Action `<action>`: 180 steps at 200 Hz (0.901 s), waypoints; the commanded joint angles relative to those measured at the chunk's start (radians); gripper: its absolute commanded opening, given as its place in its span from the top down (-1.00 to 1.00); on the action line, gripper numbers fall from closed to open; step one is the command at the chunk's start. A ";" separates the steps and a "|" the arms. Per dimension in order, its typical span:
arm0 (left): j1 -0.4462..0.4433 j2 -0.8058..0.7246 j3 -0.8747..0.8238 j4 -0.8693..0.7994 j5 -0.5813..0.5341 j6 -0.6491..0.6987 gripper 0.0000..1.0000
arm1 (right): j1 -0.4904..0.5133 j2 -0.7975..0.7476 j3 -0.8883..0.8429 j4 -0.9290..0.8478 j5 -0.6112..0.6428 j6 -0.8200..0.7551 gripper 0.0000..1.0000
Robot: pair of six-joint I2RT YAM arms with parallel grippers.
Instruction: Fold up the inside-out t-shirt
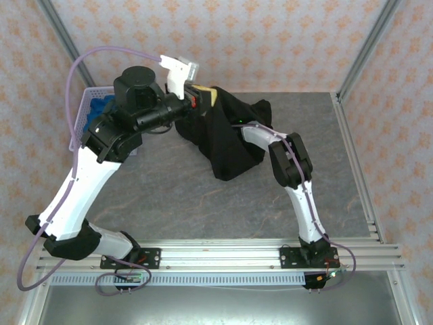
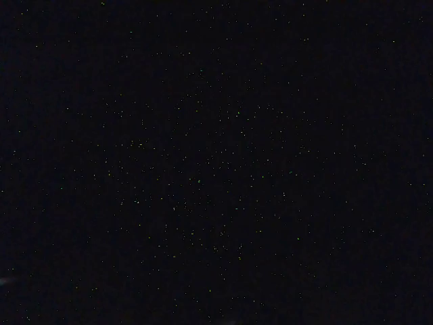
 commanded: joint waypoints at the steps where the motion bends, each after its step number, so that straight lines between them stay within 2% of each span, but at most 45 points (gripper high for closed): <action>1: 0.045 -0.031 -0.016 0.081 -0.207 -0.024 1.00 | -0.008 -0.012 -0.061 -0.127 -0.052 0.006 0.02; 29: 0.095 -0.026 -0.034 0.084 -0.320 -0.018 1.00 | -0.012 -0.047 -0.098 -0.145 -0.105 0.011 0.45; 57: 0.167 0.005 -0.051 0.074 -0.370 -0.030 1.00 | -0.014 -0.127 -0.122 -0.135 -0.144 0.002 0.88; 68: 0.203 0.027 -0.057 0.061 -0.393 -0.034 1.00 | -0.015 -0.172 -0.137 -0.123 -0.163 0.004 0.99; 114: 0.361 0.142 -0.076 0.030 -0.492 -0.015 1.00 | -0.015 -0.399 -0.290 -0.038 -0.222 0.014 1.00; 137: 0.373 0.209 -0.093 0.017 -0.529 0.029 1.00 | -0.014 -0.496 -0.355 0.026 -0.318 0.045 1.00; 167: 0.372 0.283 -0.134 0.047 -0.456 0.010 1.00 | -0.013 -0.545 -0.377 0.096 -0.457 0.104 1.00; 180: 0.376 0.322 -0.124 0.051 -0.448 0.004 1.00 | -0.001 -0.536 -0.363 0.078 -0.465 0.104 1.00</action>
